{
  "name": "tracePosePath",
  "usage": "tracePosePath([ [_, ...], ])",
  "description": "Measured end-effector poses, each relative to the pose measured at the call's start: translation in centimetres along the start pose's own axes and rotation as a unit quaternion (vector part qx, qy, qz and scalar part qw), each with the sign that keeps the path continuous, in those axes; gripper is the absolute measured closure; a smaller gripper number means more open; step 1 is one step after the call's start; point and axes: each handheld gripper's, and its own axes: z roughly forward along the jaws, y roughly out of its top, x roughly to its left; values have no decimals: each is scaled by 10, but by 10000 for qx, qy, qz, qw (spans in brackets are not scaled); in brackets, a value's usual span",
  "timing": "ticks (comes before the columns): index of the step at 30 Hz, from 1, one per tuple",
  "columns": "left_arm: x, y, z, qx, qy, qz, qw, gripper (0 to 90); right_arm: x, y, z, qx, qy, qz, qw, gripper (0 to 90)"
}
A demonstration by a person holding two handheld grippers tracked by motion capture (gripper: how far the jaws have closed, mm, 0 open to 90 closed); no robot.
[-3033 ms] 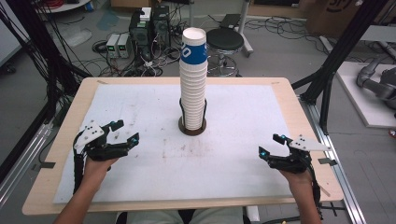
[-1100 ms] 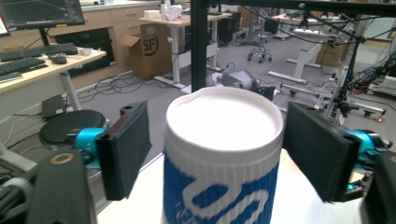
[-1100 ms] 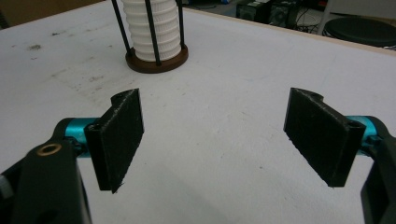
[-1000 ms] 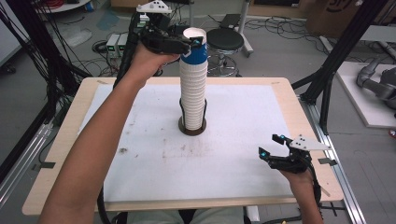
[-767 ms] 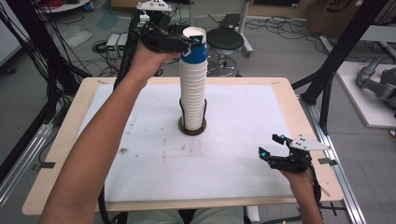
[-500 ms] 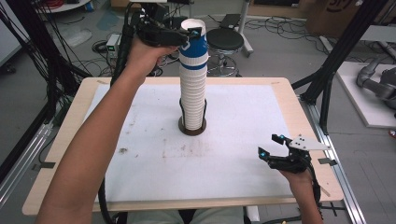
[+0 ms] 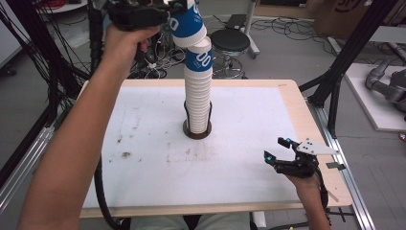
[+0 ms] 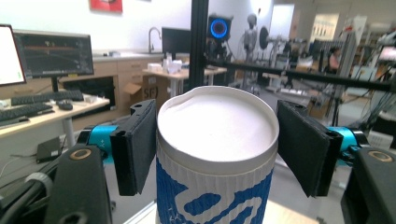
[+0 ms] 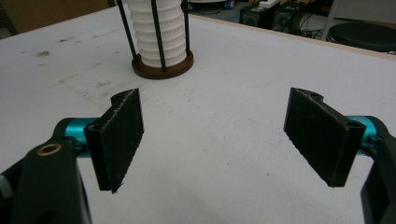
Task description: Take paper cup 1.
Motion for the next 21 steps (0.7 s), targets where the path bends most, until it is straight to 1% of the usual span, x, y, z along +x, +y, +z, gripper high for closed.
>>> tracePosePath([
  [1, 0, 2, -6, -7, 21, 38, 10000, 316, 0, 0, 0, 2, 6, -9, 10000, 204],
  [3, -1, 3, -18, -18, -6, 42, 10000, 315, 1, 0, 0, 0, 21, -2, 10000, 204],
  [4, -2, 3, -24, 4, 6, 96, 10000, 315, 1, 0, 0, -24, 32, 5, 10000, 204],
  [6, -2, 1, -36, 25, 17, 127, 9999, 316, 1, 0, 1, -17, 43, 21, 10000, 204],
  [10, -1, -7, -57, -4, 17, 55, 10000, 316, 3, 1, 2, -2, 46, -12, 10000, 204],
  [11, -1, -10, -67, 13, 11, 45, 10000, 315, 4, 1, 3, -1, 54, -29, 10000, 204],
  [12, -1, -10, -67, 13, 11, 45, 10000, 315, 4, 1, 3, 9, 66, -13, 10000, 204],
  [13, -1, -11, -71, 42, 19, 63, 10000, 316, 4, 2, 4, 3, 57, -20, 10000, 204],
  [14, -2, -14, -79, 67, 55, 96, 9999, 316, 4, 2, 4, -3, 56, -35, 10000, 204],
  [15, -2, -14, -79, 67, 55, 96, 9999, 315, 4, 2, 4, -3, 56, -35, 10000, 204],
  [18, -1, -19, -91, 114, 91, 99, 9998, 315, 5, 2, 6, 15, 74, -26, 10000, 204],
  [20, -1, -25, -96, 174, 105, 111, 9997, 315, 6, 2, 7, 31, 84, -46, 9999, 204],
  [21, 0, -32, -101, 199, 101, 89, 9997, 315, 7, 2, 7, 55, 92, -52, 9999, 204],
])
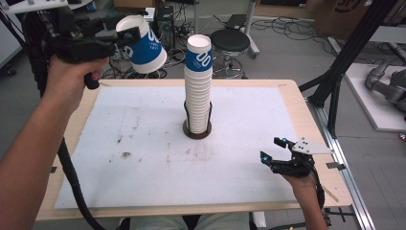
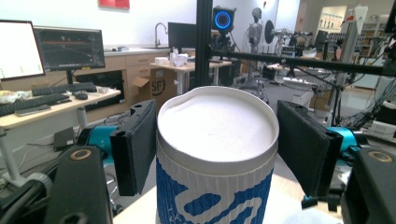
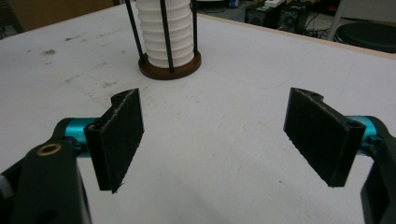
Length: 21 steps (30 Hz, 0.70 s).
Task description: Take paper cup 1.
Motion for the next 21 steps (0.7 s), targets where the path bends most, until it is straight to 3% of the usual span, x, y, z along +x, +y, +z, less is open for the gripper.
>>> tracePosePath([
  [3, 1, -9, -3, 51, -26, -15, 10000, 316, 1, 0, 1, -17, 5, -1, 10000, 204],
  [9, -1, -42, -8, 275, -78, -20, 9996, 315, 2, 0, 1, 2, 27, -40, 10000, 204],
  [13, -7, -72, -9, 318, -220, -55, 9992, 315, 2, 0, 1, 7, 36, -47, 10000, 204],
  [21, -13, -106, -5, 376, -373, -17, 9986, 314, 4, 1, 3, 22, 47, -64, 10000, 204],
])
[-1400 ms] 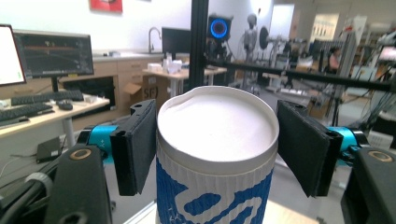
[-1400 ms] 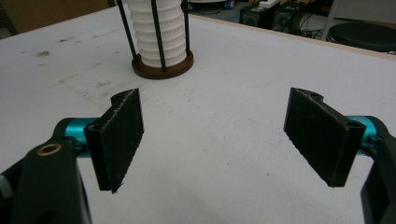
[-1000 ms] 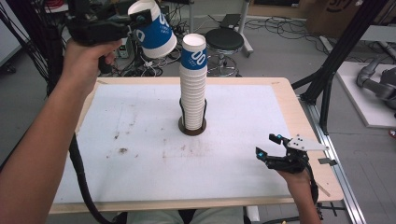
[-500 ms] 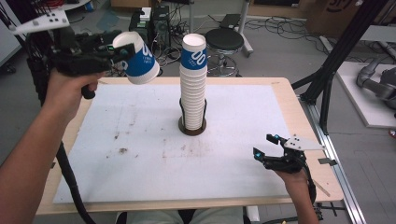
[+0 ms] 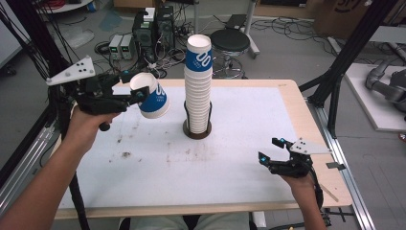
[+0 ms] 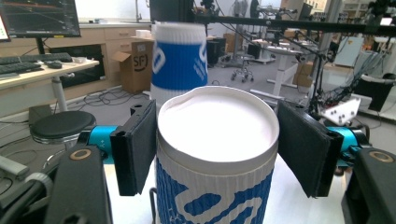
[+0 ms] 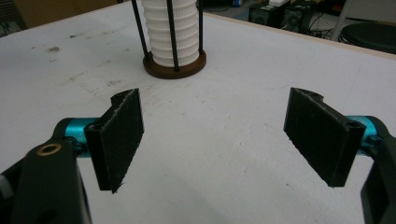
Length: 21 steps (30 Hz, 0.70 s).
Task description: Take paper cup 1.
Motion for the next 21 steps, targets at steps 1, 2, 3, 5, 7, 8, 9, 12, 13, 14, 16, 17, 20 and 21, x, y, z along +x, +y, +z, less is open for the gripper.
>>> tracePosePath([
  [1, 0, -5, 1, 21, 8, 8, 10000, 314, 0, 0, 0, 7, 8, 7, 10000, 204],
  [2, -1, -10, 1, 37, 5, -1, 10000, 314, 0, 0, 0, 25, 35, -8, 10000, 204],
  [3, -1, -15, 2, 52, -2, -17, 10000, 314, 0, 0, 0, 25, 35, -8, 10000, 204],
  [5, -1, -27, 3, 65, -2, -75, 10000, 314, -1, 0, 1, 19, 31, -13, 10000, 204],
  [7, -1, -38, 4, 72, -1, -137, 9999, 314, 0, 0, 2, 28, 45, -2, 10000, 204],
  [8, -1, -42, 5, 74, -4, -162, 9998, 314, 0, 0, 2, 31, 46, -1, 10000, 204],
  [9, -1, -47, 6, 80, -2, -179, 9998, 314, 0, 0, 2, 28, 55, -3, 10000, 204],
  [12, -2, -56, 8, 61, -30, -238, 9997, 314, 0, 1, 3, 28, 46, -1, 10000, 204],
  [13, -2, -59, 9, 54, -22, -238, 9997, 314, 0, 1, 4, 23, 41, 2, 10000, 204],
  [14, -3, -61, 10, 47, -32, -247, 9997, 314, 0, 1, 4, 23, 41, 2, 10000, 204],
  [16, -4, -66, 11, 51, -64, -261, 9996, 314, 0, 2, 4, 19, 31, -14, 10000, 204],
  [17, -5, -69, 12, 55, -61, -257, 9996, 314, 0, 2, 4, 17, 29, -3, 10000, 204],
  [20, -8, -77, 13, 47, -77, -259, 9996, 314, 0, 2, 6, 19, 36, 25, 10000, 204],
  [21, -9, -79, 13, 60, -74, -236, 9997, 314, 0, 2, 6, 32, 38, 25, 10000, 204],
])
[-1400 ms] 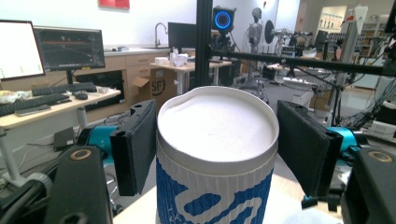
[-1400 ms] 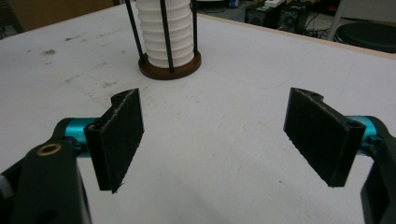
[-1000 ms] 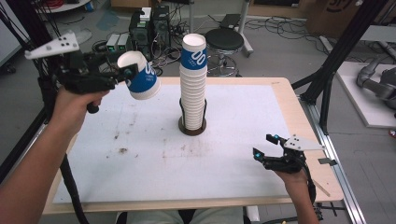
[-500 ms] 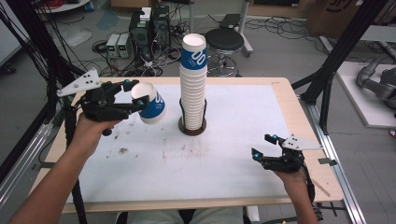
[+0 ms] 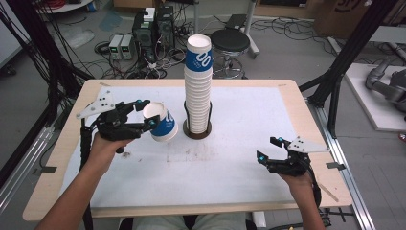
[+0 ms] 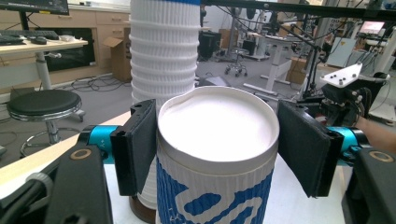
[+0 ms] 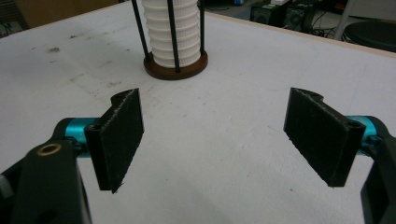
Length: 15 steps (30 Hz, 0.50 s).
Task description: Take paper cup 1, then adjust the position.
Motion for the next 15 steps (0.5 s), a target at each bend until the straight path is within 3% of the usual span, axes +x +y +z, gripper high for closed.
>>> tracePosePath([
  [12, -14, -19, 10, 68, -257, 3, 9996, 313, 7, 4, 7, -47, 162, -4, 9999, 204],
  [15, -16, -20, 13, 97, -288, 24, 9995, 314, 9, 6, 7, -129, 307, -1, 9994, 204],
])
